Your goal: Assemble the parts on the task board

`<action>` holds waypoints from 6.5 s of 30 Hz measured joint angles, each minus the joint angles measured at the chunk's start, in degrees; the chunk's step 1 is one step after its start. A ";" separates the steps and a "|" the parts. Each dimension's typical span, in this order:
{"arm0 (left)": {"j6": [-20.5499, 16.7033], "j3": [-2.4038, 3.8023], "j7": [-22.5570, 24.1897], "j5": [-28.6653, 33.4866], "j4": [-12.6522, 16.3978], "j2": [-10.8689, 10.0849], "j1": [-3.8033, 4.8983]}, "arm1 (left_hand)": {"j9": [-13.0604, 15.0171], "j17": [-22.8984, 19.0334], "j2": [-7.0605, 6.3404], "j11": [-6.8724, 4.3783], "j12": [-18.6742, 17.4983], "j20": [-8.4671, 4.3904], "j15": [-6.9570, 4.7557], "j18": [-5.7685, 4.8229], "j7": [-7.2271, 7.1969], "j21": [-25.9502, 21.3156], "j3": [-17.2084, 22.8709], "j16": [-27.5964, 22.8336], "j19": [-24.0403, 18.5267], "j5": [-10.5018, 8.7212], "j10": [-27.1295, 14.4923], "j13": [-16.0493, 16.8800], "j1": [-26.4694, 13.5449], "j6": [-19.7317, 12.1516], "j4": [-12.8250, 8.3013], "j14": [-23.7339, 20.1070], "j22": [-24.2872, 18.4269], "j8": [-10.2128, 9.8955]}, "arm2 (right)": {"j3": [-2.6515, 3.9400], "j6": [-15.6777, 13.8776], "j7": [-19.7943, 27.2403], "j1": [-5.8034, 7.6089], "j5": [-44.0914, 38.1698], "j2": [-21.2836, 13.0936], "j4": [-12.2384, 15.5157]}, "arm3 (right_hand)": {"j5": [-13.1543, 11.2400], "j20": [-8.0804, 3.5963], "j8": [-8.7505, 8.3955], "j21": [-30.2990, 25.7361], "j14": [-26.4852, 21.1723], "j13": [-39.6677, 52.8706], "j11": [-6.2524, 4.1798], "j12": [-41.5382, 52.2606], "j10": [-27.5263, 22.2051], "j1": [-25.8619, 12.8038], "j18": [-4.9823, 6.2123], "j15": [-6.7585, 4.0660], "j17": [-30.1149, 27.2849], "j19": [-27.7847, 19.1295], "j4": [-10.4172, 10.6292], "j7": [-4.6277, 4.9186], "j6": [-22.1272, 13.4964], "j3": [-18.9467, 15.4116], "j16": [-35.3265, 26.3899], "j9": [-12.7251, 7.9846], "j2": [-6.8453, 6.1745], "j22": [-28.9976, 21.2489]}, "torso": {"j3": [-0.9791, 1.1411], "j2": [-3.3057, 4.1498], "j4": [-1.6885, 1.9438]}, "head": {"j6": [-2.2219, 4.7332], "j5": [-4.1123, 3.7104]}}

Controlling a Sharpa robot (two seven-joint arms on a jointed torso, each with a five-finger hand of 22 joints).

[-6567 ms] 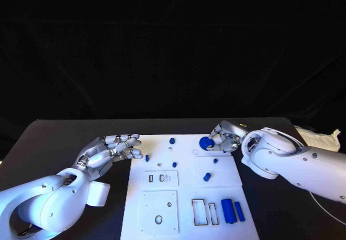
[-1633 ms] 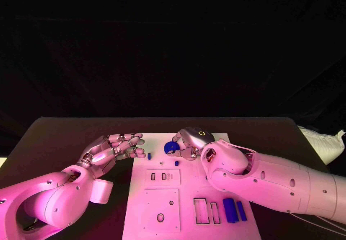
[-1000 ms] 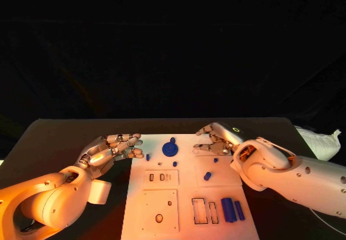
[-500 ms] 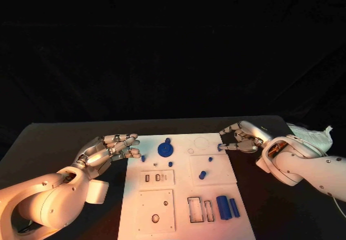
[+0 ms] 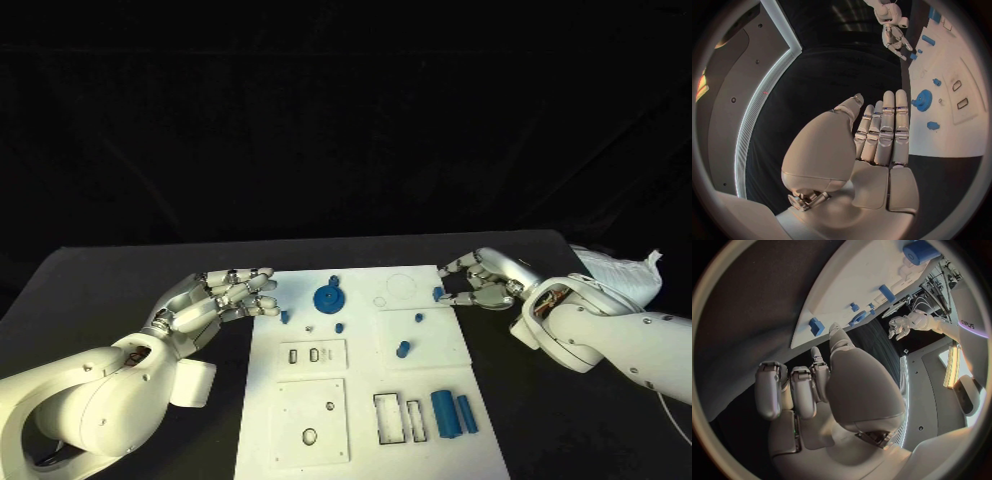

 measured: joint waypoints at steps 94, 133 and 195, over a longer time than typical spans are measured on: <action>0.32 -0.10 -0.10 0.00 -2.09 1.90 -0.21 | 0.00 0.13 0.00 0.21 0.00 -0.21 0.00 0.00 0.00 0.30 0.34 0.00 -0.21 0.00 0.21 0.00 0.00 0.00 -0.34 0.00 0.14 0.00 | -1.24 1.41 -25.58 -3.62 -22.93 19.61 13.62 | -2.74 -2.47 1.88 0.68 -0.23 9.53 -2.66 -0.42 -0.54 -0.74 0.02 -2.73 0.00 0.84 -2.19 -2.76 9.66 6.16 0.90 1.10 4.59 -0.01 | -0.53 -0.67 0.74 | -2.99 3.14; 0.52 -0.10 -0.13 0.00 -2.06 1.81 -0.22 | 0.00 0.11 0.00 0.21 0.00 -0.21 0.00 0.00 0.00 0.30 0.34 0.00 -0.21 0.00 0.21 0.00 0.00 0.00 -0.34 0.00 0.13 0.00 | -1.24 7.25 -29.31 -3.74 -28.30 20.65 13.32 | -3.13 -2.15 0.37 0.02 -0.03 7.82 -2.46 -1.68 -0.37 -4.72 0.02 -2.53 -0.02 0.10 -0.25 -2.54 9.26 5.18 0.67 0.54 2.24 -0.03 | -0.44 -0.63 0.64 | -4.35 3.52; 11.38 -0.15 -46.14 -36.70 -8.55 10.25 4.56 | 8.28 61.27 3.60 -8.70 57.49 -8.11 -8.24 -5.87 -7.97 53.12 -16.08 76.12 27.60 -3.19 14.41 52.95 -15.02 6.22 11.87 17.60 59.11 14.10 | 0.36 -7.88 0.22 4.51 10.74 2.85 17.19 | 2.86 -0.20 0.45 -3.87 -0.03 -0.92 -0.32 -9.98 -4.60 -2.95 0.02 -0.45 0.01 -3.48 5.15 -0.47 0.48 1.48 -1.62 0.03 -0.36 -3.69 | 0.30 -3.21 0.26 | -5.15 3.69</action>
